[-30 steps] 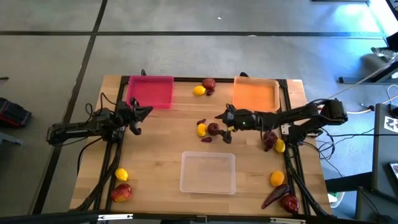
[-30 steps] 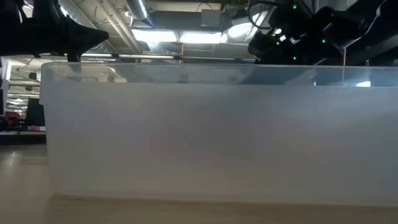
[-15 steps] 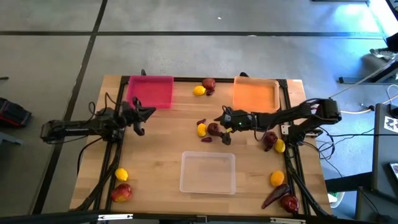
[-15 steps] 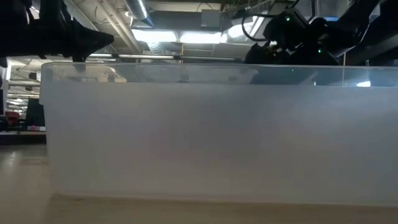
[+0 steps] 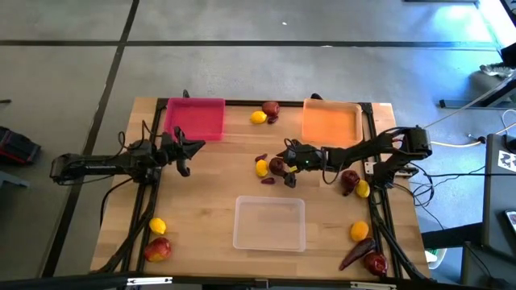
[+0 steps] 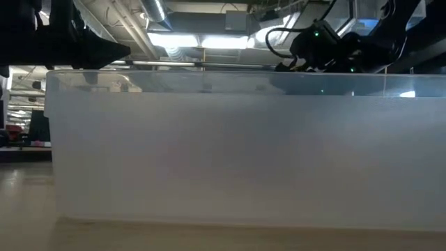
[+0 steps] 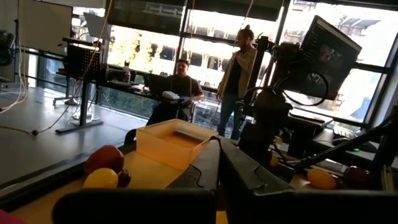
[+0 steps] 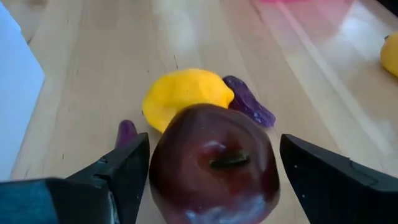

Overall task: Sort produce into baskets
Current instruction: Put the apple into the orange bin

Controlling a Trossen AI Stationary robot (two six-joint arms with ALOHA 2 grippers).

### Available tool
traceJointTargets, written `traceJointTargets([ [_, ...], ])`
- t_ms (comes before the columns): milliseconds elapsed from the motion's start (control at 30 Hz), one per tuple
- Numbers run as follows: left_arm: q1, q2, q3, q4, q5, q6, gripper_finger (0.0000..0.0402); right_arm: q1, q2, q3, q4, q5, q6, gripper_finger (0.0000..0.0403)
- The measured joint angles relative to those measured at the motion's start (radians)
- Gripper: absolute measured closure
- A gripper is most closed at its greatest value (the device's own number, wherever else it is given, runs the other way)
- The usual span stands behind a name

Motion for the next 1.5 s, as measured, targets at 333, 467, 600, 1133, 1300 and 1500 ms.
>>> traceJointTargets([
  [333, 0.002, 0.0, 0.0, 0.003, 0.001, 0.023, 0.0396, 0.0, 0.031, 0.0, 0.002, 0.016, 0.003, 0.0186],
  [467, 0.002, 0.0, 0.0, 0.003, 0.001, 0.037, 0.0396, 0.0, 0.01, 0.0, -0.008, 0.042, 0.003, 0.0221],
  [600, 0.002, 0.0, 0.0, 0.003, 0.001, 0.036, 0.0396, 0.0, -0.054, 0.0, -0.024, 0.064, 0.005, 0.0218],
  [1133, 0.002, 0.0, 0.0, 0.0, 0.0, 0.026, 0.0396, -0.245, -0.433, 0.0, -0.332, 0.23, -0.005, 0.0207],
  [1300, 0.002, 0.0, 0.0, 0.0, 0.0, 0.026, 0.0396, -0.391, -0.451, 0.0, -0.342, 0.228, -0.005, 0.0206],
  [1500, 0.002, 0.0, 0.0, 0.0, 0.0, 0.027, 0.0396, -0.552, -0.416, 0.0, -0.334, 0.182, 0.025, 0.0206],
])
